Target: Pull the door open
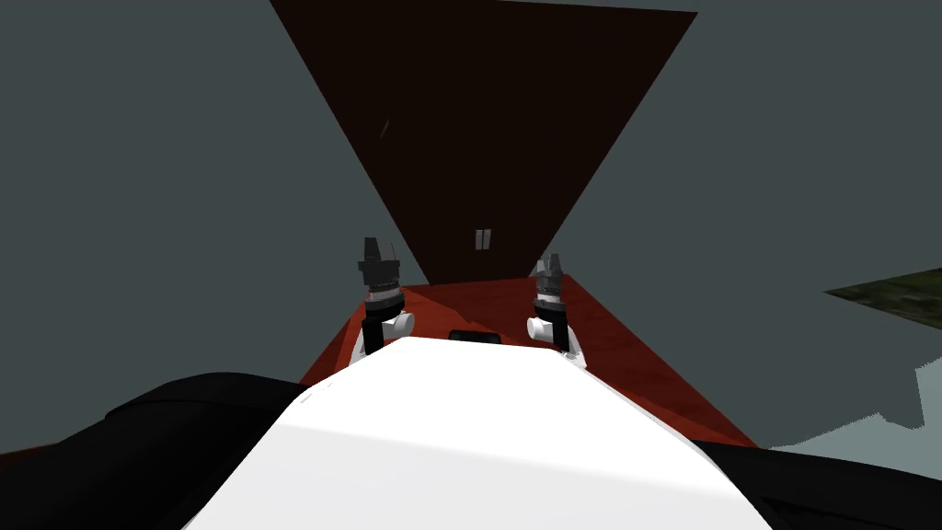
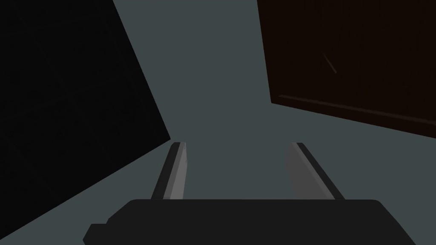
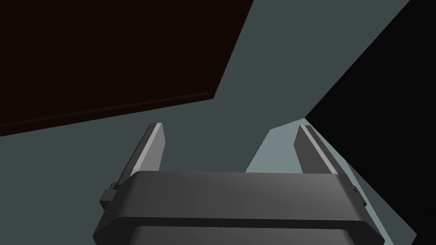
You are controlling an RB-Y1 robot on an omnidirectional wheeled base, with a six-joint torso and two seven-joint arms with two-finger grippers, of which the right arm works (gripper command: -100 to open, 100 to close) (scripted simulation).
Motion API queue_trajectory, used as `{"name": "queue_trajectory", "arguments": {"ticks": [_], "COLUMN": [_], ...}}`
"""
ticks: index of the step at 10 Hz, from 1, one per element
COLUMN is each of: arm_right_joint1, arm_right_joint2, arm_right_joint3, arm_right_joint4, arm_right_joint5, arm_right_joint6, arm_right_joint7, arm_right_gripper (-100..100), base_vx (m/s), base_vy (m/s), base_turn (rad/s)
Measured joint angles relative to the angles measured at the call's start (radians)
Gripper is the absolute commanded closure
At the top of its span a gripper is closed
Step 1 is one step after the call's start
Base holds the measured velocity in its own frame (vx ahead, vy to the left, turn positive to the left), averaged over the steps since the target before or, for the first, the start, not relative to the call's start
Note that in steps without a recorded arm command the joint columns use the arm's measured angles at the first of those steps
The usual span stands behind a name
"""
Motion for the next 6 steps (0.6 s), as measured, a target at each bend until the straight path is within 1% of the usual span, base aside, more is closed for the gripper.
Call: {"name": "queue_trajectory", "arguments": {"ticks": [1, 2, 4, 5, 6], "arm_right_joint1": [-0.023, -0.029, -0.044, -0.059, -0.069], "arm_right_joint2": [-0.003, -0.011, -0.016, -0.018, -0.016], "arm_right_joint3": [-0.002, -0.004, -0.005, -0.005, 0.0], "arm_right_joint4": [0.029, 0.045, 0.079, 0.105, 0.132], "arm_right_joint5": [-0.001, -0.005, -0.007, -0.008, -0.006], "arm_right_joint6": [0.009, 0.016, 0.014, 0.017, 0.017], "arm_right_joint7": [-0.003, -0.01, -0.017, -0.02, -0.021], "arm_right_gripper": [-100, -100, -100, -100, -100], "base_vx": [0.095, 0.063, 0.069, 0.091, 0.101], "base_vy": [0.003, 0.002, -0.002, -0.013, -0.003], "base_turn": [0.037, 0.003, 0.022, 0.032, 0.037]}}
